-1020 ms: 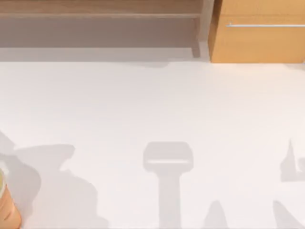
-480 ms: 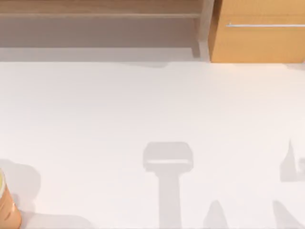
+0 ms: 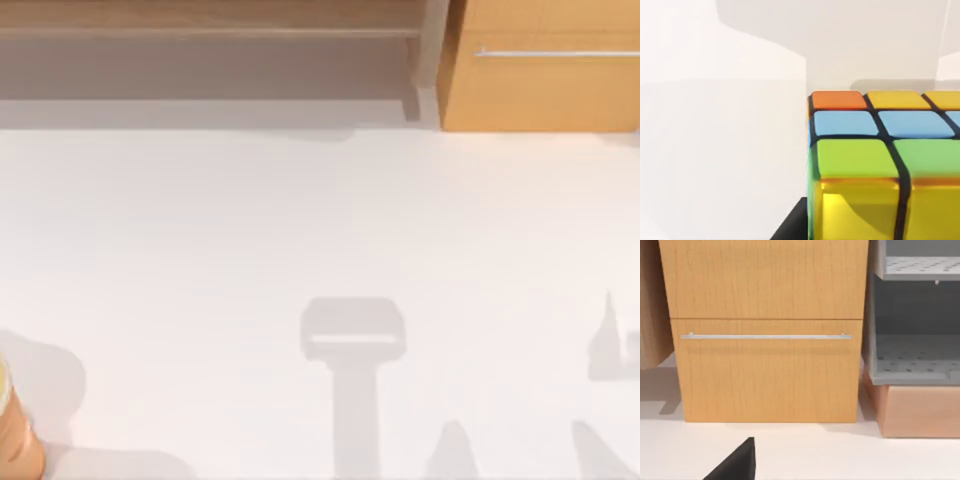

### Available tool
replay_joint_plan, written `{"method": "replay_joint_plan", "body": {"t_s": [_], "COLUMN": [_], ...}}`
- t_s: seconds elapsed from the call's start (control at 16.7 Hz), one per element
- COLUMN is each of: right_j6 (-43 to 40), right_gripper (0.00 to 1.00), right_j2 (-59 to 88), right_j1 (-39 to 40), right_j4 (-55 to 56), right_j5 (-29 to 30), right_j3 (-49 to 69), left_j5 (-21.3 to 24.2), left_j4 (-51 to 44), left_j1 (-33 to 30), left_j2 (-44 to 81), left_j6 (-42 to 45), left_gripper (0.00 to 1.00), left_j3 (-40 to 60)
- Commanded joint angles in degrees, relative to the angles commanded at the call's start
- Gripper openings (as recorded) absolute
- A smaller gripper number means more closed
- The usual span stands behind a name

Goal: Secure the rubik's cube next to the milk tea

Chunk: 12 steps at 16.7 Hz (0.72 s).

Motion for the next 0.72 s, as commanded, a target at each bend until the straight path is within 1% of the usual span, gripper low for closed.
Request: {"method": "replay_joint_plan", "body": {"t_s": [0.48, 0.72], "right_j6": [0.0, 0.0], "right_gripper": [1.00, 1.00], "right_j2": [0.0, 0.0], "right_j1": [0.0, 0.0], "right_j4": [0.0, 0.0], "right_j5": [0.0, 0.0], "right_j3": [0.0, 0.0], "left_j5": [-4.7, -4.1], "left_j4": [0.3, 1.2], "left_j1": [1.1, 1.2], "left_j2": [1.7, 0.6], "left_j6": [1.0, 1.2], "left_gripper": [0.00, 0.00], "left_j3": [0.0, -0.7]}}
